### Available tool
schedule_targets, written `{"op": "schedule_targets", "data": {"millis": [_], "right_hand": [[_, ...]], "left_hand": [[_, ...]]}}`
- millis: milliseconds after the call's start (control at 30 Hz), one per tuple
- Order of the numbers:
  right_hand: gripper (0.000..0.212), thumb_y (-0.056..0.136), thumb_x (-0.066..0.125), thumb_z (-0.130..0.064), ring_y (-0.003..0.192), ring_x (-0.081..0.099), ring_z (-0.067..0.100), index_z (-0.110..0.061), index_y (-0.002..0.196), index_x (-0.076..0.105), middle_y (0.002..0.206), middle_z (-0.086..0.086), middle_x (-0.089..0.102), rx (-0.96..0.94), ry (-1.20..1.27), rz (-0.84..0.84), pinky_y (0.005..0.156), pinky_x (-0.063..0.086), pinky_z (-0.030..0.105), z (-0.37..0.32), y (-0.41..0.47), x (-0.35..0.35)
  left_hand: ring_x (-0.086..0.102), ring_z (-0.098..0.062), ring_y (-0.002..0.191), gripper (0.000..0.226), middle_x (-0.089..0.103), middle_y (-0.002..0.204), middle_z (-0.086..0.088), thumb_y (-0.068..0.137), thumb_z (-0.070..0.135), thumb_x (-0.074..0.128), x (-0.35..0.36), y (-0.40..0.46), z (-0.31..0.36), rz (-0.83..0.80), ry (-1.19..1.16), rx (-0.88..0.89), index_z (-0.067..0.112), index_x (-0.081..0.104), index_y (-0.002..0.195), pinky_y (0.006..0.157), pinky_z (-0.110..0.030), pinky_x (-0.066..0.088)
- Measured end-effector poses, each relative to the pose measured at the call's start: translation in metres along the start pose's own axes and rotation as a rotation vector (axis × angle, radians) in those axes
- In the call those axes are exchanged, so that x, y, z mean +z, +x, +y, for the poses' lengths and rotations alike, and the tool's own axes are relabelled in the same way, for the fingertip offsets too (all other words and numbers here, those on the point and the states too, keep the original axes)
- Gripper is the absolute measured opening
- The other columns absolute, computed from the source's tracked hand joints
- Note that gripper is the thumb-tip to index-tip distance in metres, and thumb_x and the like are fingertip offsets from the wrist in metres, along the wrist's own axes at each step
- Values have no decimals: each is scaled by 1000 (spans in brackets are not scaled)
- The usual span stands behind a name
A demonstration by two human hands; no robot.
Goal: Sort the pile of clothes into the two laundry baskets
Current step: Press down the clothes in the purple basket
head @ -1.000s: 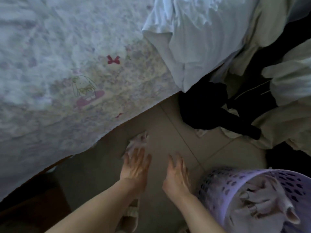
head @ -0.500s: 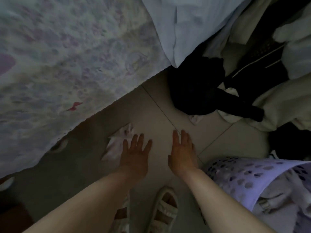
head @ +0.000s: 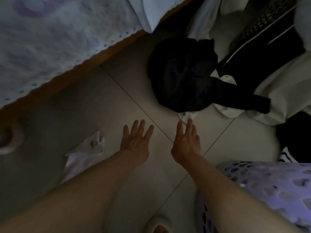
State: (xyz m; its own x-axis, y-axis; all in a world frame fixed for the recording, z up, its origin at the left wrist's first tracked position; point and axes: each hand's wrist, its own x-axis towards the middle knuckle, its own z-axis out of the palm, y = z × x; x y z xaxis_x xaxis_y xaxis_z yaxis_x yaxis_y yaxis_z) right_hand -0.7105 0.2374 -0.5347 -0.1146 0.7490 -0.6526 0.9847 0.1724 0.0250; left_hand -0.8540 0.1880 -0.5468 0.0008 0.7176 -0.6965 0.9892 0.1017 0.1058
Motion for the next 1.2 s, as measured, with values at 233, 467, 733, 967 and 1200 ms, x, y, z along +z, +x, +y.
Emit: {"op": "schedule_targets", "data": {"millis": [233,467,733,967,1200], "right_hand": [[93,83,59,-20,146,-7,35,-28,151,-5,155,13,-25,10,-27,19,118,16,44,23,62,29],[99,77,63,-16,140,12,37,-28,150,-3,156,12,-21,0,56,89,110,29,43,25,93,36],[78,85,61,-11,141,15,33,7,145,15,158,14,-5,-24,119,76,115,22,32,15,69,26],[64,83,57,-7,120,35,31,2,140,28,141,17,25,-96,74,129,96,39,33,-9,12,17],[63,83,54,-3,118,37,32,2,140,27,143,18,23,-198,80,63,95,39,35,-48,-36,25]], "left_hand": [[-17,-25,147,85,-23,158,-7,96,39,46,24,48,-2,31,21,25,25,-18,150,117,-50,-7],[-15,-25,147,85,-24,158,-7,95,38,48,34,67,-13,69,44,34,26,-15,151,117,-49,-3],[-17,-24,147,87,-24,158,-6,94,35,50,26,48,-10,45,2,29,26,-16,150,117,-48,-7],[-18,-26,147,85,-26,157,-8,96,34,47,21,-1,-12,-10,-17,6,24,-18,150,116,-48,-11],[-14,-29,147,85,-25,156,-13,95,37,48,31,-46,-37,-61,39,-110,24,-16,151,117,-50,-6]]}}
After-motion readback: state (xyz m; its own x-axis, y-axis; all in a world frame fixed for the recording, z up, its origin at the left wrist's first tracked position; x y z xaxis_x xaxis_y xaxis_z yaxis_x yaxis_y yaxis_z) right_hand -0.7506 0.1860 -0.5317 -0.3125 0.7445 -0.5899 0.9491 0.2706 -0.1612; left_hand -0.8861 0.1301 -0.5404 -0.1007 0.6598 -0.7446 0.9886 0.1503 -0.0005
